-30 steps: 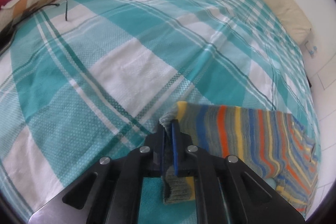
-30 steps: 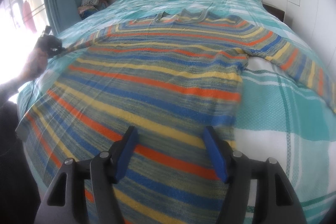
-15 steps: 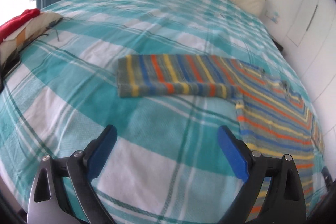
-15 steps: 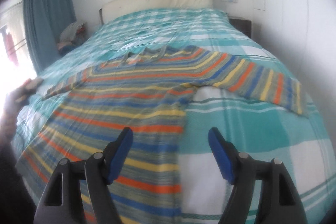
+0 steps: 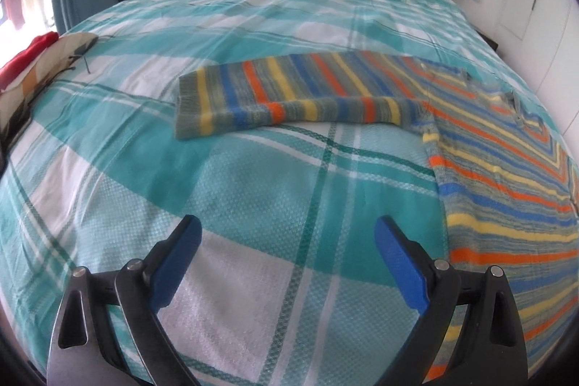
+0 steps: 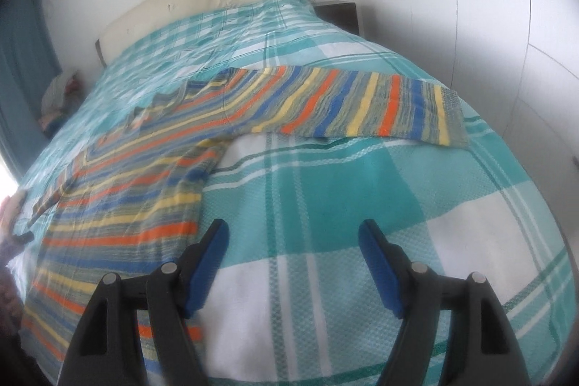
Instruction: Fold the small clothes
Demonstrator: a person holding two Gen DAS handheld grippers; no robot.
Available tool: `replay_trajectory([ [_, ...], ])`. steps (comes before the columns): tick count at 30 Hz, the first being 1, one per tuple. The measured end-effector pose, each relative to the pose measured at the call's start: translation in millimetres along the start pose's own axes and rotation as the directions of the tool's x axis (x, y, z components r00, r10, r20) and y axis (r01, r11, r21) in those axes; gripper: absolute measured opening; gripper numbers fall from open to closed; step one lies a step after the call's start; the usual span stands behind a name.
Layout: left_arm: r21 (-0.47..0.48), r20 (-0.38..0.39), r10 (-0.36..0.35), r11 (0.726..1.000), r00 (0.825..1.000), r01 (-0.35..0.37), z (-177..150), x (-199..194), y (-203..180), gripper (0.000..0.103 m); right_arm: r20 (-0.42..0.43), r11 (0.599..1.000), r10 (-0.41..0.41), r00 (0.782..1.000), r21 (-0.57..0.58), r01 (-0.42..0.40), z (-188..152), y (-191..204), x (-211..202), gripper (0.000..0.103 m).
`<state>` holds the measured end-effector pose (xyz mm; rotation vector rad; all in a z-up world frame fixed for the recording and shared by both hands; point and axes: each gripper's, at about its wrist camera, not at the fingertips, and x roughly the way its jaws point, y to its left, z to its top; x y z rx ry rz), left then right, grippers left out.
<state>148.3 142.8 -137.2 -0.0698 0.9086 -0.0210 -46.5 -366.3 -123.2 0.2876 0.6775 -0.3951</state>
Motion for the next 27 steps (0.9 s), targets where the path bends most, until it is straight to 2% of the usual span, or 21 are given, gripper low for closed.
replay_trajectory([
  [3,0.011,-0.038,-0.001,1.0,0.999,0.002,-1.9,5.8,-3.8,0.098,-0.011,1.0,-0.013,1.0,-0.009,0.012,0.0,0.8,5.4,0.073],
  [6,0.032,-0.069,0.027,0.999,0.997,-0.025,-4.5,12.5,-7.6,0.099,-0.035,1.0,-0.019,0.999,0.01,0.019,-1.5,-4.2,10.4,0.073],
  [10,0.035,-0.079,0.034,0.999,0.996,-0.031,-5.8,13.7,-8.6,0.101,-0.053,0.999,-0.017,0.998,0.033,0.019,-4.1,-9.8,14.2,0.074],
  [17,0.018,-0.122,0.018,1.0,0.992,-0.016,-6.5,17.7,-3.9,0.102,-0.072,0.998,-0.059,0.996,-0.029,0.057,-8.2,0.9,20.4,0.081],
  [27,0.025,-0.145,0.026,0.999,0.989,-0.022,-6.9,19.0,-5.0,0.103,-0.076,0.997,-0.064,0.995,-0.041,0.061,-9.4,3.4,21.3,0.086],
])
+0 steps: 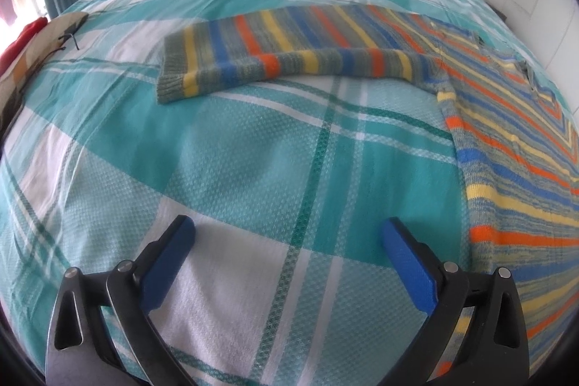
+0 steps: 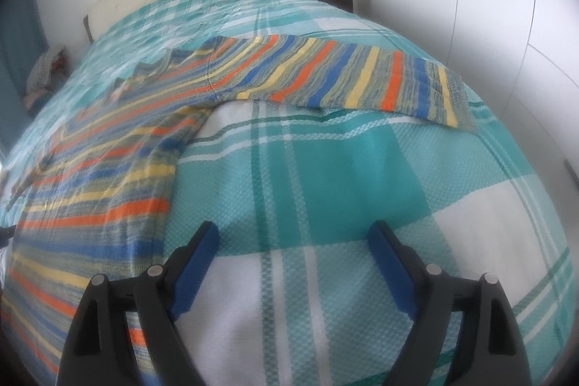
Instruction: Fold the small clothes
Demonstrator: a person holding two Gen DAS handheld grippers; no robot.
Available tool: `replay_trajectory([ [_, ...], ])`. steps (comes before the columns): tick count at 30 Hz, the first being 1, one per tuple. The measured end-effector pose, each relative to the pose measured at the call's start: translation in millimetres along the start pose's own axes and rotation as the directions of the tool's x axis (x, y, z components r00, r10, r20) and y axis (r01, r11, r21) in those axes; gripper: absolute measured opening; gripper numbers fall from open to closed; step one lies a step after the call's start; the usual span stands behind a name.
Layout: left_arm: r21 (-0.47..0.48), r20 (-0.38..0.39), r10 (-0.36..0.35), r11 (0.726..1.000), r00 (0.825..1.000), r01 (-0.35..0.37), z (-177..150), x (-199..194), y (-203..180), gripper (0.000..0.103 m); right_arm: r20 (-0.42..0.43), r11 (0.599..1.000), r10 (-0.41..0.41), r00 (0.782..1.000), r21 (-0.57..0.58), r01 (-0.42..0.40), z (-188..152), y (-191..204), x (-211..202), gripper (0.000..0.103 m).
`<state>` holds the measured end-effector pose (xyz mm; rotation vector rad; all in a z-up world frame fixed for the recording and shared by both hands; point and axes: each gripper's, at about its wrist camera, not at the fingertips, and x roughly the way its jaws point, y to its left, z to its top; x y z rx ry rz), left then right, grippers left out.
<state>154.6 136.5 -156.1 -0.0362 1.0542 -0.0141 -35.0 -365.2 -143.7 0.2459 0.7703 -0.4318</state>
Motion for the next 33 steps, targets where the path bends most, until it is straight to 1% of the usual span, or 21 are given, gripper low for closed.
replay_trajectory([
  [6,0.012,-0.008,0.004,1.0,1.0,-0.004,0.4,1.5,-1.2,0.103,-0.004,1.0,-0.011,1.0,-0.021,0.011,-1.8,4.5,1.2,0.089],
  [13,0.029,-0.016,0.009,1.0,1.0,-0.009,0.9,3.6,-2.4,0.103,-0.005,1.0,-0.011,1.0,-0.023,0.011,-2.5,5.3,0.8,0.09],
  [24,0.04,-0.029,-0.007,0.999,1.0,0.008,0.6,4.7,-2.4,0.103,-0.006,1.0,-0.012,1.0,-0.025,0.012,-1.3,5.3,3.0,0.091],
  [33,0.071,-0.034,0.036,0.997,0.999,-0.033,-1.6,5.8,-9.8,0.103,-0.009,0.999,-0.014,1.0,-0.04,0.014,-2.6,6.8,4.6,0.093],
])
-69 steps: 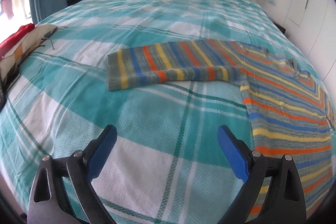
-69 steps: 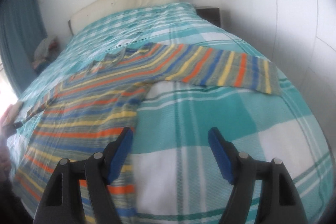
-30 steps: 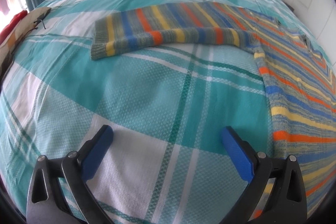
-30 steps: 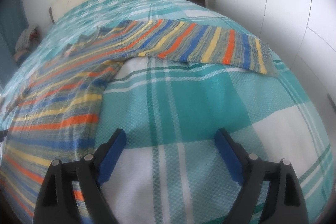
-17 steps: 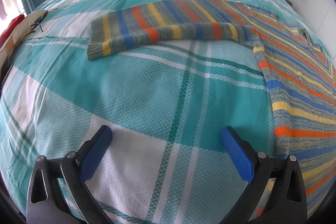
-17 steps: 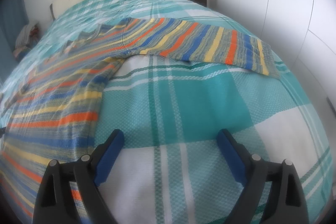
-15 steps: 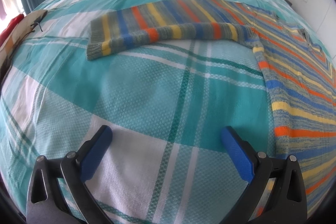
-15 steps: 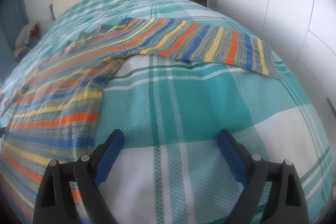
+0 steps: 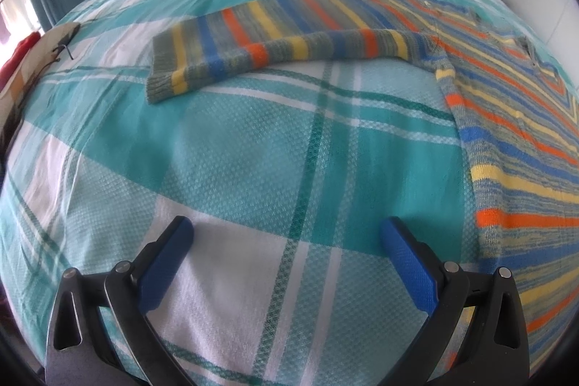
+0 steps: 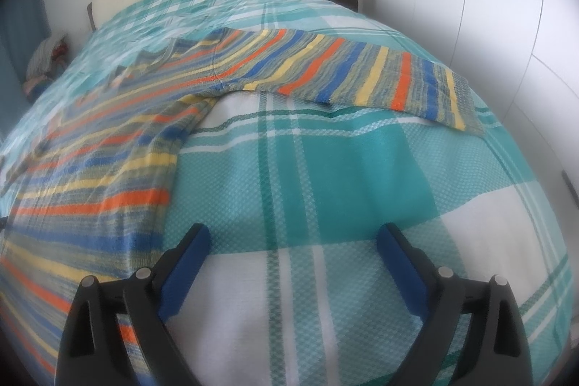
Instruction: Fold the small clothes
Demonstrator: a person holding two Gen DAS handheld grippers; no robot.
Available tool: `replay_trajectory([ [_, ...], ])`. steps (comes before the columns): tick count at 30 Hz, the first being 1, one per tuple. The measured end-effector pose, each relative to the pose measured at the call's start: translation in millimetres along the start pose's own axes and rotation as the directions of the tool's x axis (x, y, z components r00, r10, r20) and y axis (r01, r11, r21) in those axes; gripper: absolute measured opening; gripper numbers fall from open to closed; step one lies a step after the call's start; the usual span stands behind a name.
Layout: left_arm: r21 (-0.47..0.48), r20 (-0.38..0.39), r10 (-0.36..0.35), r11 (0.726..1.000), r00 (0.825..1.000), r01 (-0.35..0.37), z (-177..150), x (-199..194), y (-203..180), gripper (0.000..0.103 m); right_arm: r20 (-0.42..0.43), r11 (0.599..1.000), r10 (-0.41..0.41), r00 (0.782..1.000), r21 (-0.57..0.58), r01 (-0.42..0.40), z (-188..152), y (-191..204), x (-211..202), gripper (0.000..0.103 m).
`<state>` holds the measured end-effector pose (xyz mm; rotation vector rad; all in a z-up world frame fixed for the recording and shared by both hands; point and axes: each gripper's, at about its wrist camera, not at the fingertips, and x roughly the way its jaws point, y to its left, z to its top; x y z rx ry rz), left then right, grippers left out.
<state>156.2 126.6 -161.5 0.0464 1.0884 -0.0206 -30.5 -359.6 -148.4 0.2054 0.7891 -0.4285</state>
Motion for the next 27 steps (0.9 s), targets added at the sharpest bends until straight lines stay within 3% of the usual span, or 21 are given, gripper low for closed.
replay_trajectory([
  [12,0.006,0.035,-0.02,1.0,0.999,0.02,-2.8,-10.0,1.6,0.102,-0.002,1.0,-0.001,1.0,-0.005,0.001,1.0,0.5,0.0,0.095],
  [15,-0.003,0.105,-0.047,0.999,0.993,0.048,-2.0,-25.7,2.0,0.102,-0.002,1.0,0.0,1.0,-0.004,0.0,1.1,0.7,-0.2,0.095],
  [19,-0.026,0.257,-0.053,0.998,0.965,0.062,3.0,-56.4,8.2,0.102,0.015,0.998,0.046,0.999,0.037,-0.046,3.3,-4.2,-9.0,0.094],
  [21,-0.043,0.315,-0.038,0.998,0.948,0.055,3.9,-66.9,13.4,0.102,0.057,0.984,0.137,0.989,0.103,-0.142,13.9,-20.7,-20.6,0.094],
  [23,-0.062,0.345,-0.026,0.997,0.938,0.051,5.8,-71.6,18.8,0.102,0.12,0.965,0.179,0.977,0.17,-0.198,33.7,-46.6,-34.5,0.094],
  [27,-0.091,0.349,-0.031,0.994,0.937,0.066,10.1,-69.0,24.4,0.102,0.201,0.905,0.199,0.959,0.338,-0.258,81.2,-121.7,-46.3,0.094],
])
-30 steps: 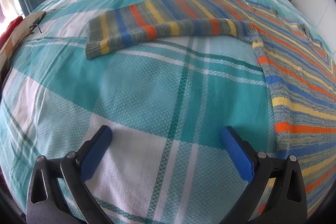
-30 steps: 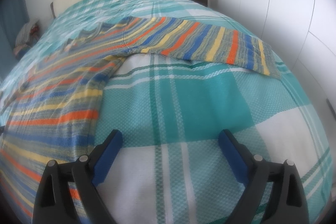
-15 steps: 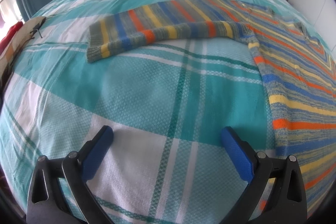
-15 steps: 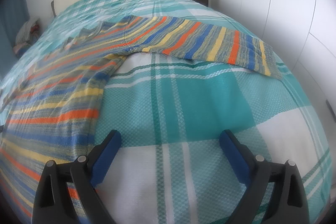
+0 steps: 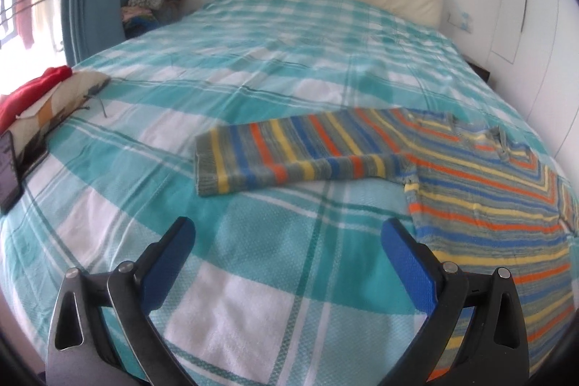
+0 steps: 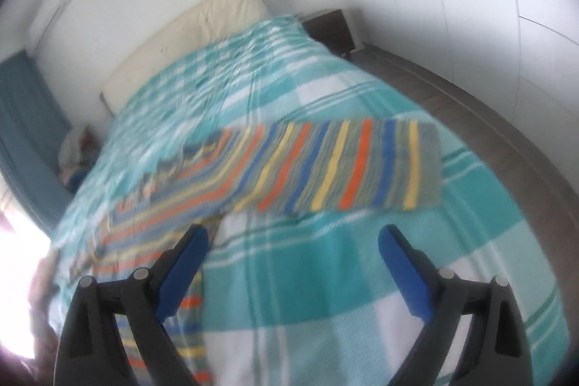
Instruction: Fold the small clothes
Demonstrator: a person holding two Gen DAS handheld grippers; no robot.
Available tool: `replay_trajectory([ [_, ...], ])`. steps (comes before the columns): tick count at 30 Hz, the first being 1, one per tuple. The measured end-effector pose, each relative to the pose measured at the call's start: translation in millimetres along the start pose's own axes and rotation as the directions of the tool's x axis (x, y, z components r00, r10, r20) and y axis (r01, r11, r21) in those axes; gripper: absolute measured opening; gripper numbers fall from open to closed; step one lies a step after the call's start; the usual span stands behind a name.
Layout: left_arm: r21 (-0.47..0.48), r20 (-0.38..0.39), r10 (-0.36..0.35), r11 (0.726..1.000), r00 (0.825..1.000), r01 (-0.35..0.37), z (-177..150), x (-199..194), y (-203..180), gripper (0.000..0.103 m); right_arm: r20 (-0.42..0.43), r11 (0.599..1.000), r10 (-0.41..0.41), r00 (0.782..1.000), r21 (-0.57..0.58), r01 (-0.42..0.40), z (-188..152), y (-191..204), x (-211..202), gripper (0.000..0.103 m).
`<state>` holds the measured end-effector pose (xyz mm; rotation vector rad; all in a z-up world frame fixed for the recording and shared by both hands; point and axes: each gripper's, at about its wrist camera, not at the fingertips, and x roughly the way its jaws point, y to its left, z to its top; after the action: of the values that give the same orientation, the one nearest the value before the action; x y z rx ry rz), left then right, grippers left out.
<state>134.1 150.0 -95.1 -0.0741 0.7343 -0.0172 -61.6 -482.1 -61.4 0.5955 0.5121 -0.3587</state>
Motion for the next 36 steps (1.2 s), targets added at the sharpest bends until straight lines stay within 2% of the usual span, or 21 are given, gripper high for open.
replay_trajectory([
  [2,-0.003,-0.003,0.007,1.0,1.0,-0.007,-0.8,0.9,-0.8,0.102,-0.018,0.994,0.025,1.0,0.104,-0.023,28.3,-27.8,5.6,0.094],
  [4,0.006,0.0,0.019,1.0,1.0,-0.019,-1.9,1.8,-2.7,0.102,-0.077,0.976,0.063,0.995,0.211,-0.046,42.3,-52.6,20.7,0.089],
  [8,0.023,0.001,0.053,0.998,0.999,-0.053,-5.3,3.2,-4.5,0.102,-0.161,0.931,0.071,0.984,0.365,-0.007,36.6,-87.3,45.0,0.082],
  [11,0.007,-0.013,0.056,0.998,0.998,-0.056,-6.6,7.3,-0.8,0.102,-0.193,0.922,0.076,0.978,0.387,0.005,30.4,-98.6,59.7,0.079],
  [15,-0.01,-0.036,0.071,0.997,0.997,-0.071,-8.5,13.4,4.1,0.102,-0.224,0.93,0.058,0.973,0.367,0.029,29.9,-107.5,79.7,0.064],
  [20,-0.022,-0.061,0.077,0.997,0.995,-0.078,-10.8,19.6,6.2,0.102,-0.249,0.941,0.052,0.967,0.338,0.037,30.6,-113.3,95.7,0.059],
  [21,-0.022,-0.066,0.078,0.997,0.995,-0.08,-11.1,21.3,5.5,0.102,-0.267,0.95,0.02,0.963,0.307,0.065,30.1,-111.0,98.6,0.046],
  [22,-0.019,-0.07,0.081,0.996,0.994,-0.083,-11.3,22.5,4.6,0.102,-0.286,0.96,-0.028,0.958,0.259,0.106,30.3,-107.4,100.3,0.026],
  [23,-0.015,-0.071,0.085,0.996,0.994,-0.086,-11.8,22.6,3.6,0.102,-0.294,0.965,-0.053,0.954,0.229,0.125,32.0,-104.7,100.2,0.015],
  [24,-0.012,-0.07,0.088,0.996,0.994,-0.089,-11.9,22.3,3.2,0.102,-0.286,0.966,-0.042,0.957,0.233,0.112,35.0,-102.8,97.8,0.002],
  [25,-0.009,-0.067,0.089,0.996,0.994,-0.09,-12.0,21.2,2.8,0.102,-0.259,0.967,-0.04,0.965,0.235,0.103,40.0,-98.2,90.9,0.002],
  [27,-0.01,-0.062,0.081,0.997,0.995,-0.082,-11.3,18.5,2.7,0.102,-0.191,0.982,-0.051,0.98,0.17,0.084,54.3,-74.7,72.4,0.002],
  [29,-0.017,-0.063,0.067,0.997,0.996,-0.069,-9.7,17.4,2.5,0.102,-0.134,0.996,-0.035,0.99,0.075,0.045,72.0,-36.2,54.1,0.002],
  [31,-0.023,-0.066,0.053,0.998,0.996,-0.055,-7.9,17.2,1.4,0.102,-0.096,1.0,0.021,0.995,-0.016,-0.023,88.8,12.5,40.9,0.002],
  [33,-0.019,-0.063,0.046,0.999,0.997,-0.047,-6.3,17.1,-0.6,0.102,-0.084,0.99,0.089,0.992,-0.105,-0.098,100.3,68.1,35.4,0.002],
  [36,-0.001,-0.054,0.051,0.999,0.997,-0.052,-5.0,15.8,-3.3,0.102,-0.142,0.952,0.188,0.972,-0.218,-0.216,99.3,153.4,47.5,0.002],
])
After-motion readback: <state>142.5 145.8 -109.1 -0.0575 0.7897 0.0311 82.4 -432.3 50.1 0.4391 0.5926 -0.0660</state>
